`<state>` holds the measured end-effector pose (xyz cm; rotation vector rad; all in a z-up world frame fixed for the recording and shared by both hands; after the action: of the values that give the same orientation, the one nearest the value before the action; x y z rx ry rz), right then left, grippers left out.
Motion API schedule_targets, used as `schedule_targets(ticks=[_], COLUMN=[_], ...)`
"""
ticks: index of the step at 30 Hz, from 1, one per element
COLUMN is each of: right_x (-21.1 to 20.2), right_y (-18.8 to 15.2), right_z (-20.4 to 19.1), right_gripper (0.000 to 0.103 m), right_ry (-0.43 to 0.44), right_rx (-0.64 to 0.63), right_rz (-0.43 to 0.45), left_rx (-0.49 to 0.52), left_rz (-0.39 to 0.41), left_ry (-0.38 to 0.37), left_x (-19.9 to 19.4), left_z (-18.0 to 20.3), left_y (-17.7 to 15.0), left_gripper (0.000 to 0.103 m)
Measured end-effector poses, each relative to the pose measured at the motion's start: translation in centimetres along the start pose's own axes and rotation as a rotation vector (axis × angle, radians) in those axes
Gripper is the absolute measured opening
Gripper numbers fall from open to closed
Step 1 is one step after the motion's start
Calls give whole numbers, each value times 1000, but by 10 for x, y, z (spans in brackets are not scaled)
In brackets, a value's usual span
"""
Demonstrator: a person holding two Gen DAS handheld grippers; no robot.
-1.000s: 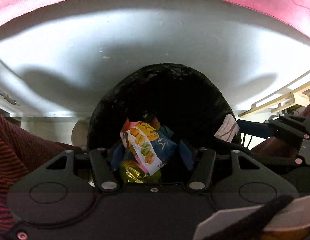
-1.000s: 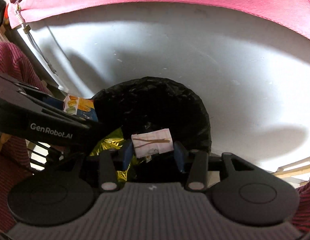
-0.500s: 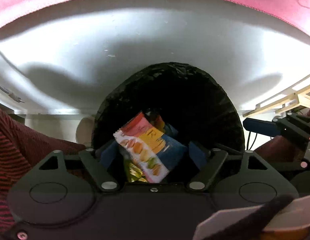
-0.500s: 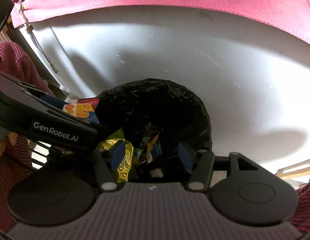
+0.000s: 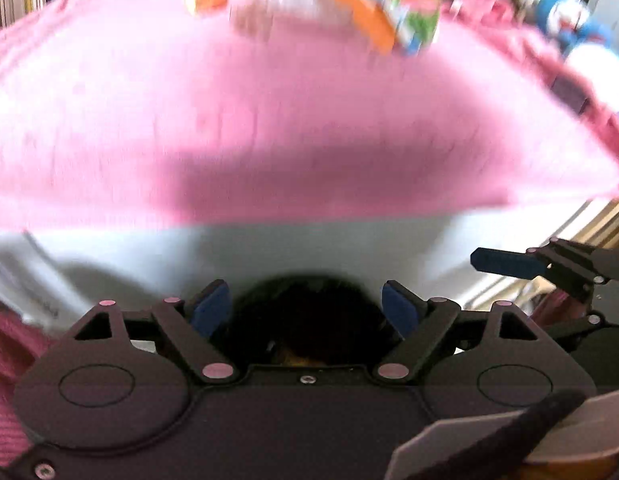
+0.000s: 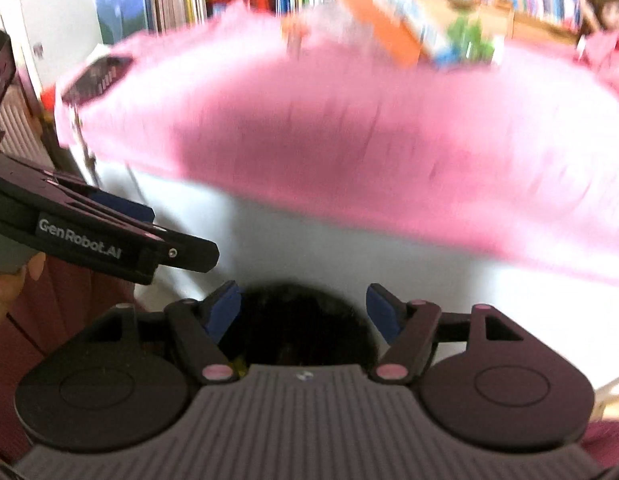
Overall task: Collect trash
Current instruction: 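Grasp the small brown scrap with the left gripper while the right gripper grasps the green wrapper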
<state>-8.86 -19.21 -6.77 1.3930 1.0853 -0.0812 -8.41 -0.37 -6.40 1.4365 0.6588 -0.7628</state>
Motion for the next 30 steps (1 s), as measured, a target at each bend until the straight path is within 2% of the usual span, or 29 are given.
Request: schedule_targets(ticks=[6,9,10,12,15,19,22,27,29,30], right_x=[-18,-15,-14,-14,-7,13,25,31,33,36], right_y=[40,56,61,69,82,104,122,149,158,163], right_z=[8,19,25,35,50,80,106,152,170,179], right_gripper=[83,81,68,56,53,52,51,51,58,67], right_ry=[-82,-161,-180,-225,-270,-301,-279,-249,-250,-258], right_rx=[-71,-73,-66,-50,-47,-32,47,292,374,404], right_rz=[137,185,190,198,202,204,226,311,348,362], left_rx=[-70,-83,-83,-80,-86,-123,-191,-303,-320,-327], left_rz=[145,198,217,245,270,283,274,284,286,285], left_ry=[-50,6,29,85,149,172,152,102,111,118], left_x=[-23,-18,-16,-8,11,42,65,87,97,101], left_z=[-11,-17,-21,-26,-37,-45,-54,-64,-68,-70], left_y=[46,69,75,92,114,144,166,190,199,202], left_gripper=[85,85,85,84,82,82,82,82,82,82])
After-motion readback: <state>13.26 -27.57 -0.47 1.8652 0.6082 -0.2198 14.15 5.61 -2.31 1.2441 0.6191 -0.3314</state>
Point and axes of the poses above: each gripper's, at about its wrist camera, not at the fingertips, and x roughly the way its jaws point, z to its right, y to its top, the point moved 5 cm from there along x, roughly the way its jaws point, and after that the axes turned 8 degrees about y, right-handed, at the moved point
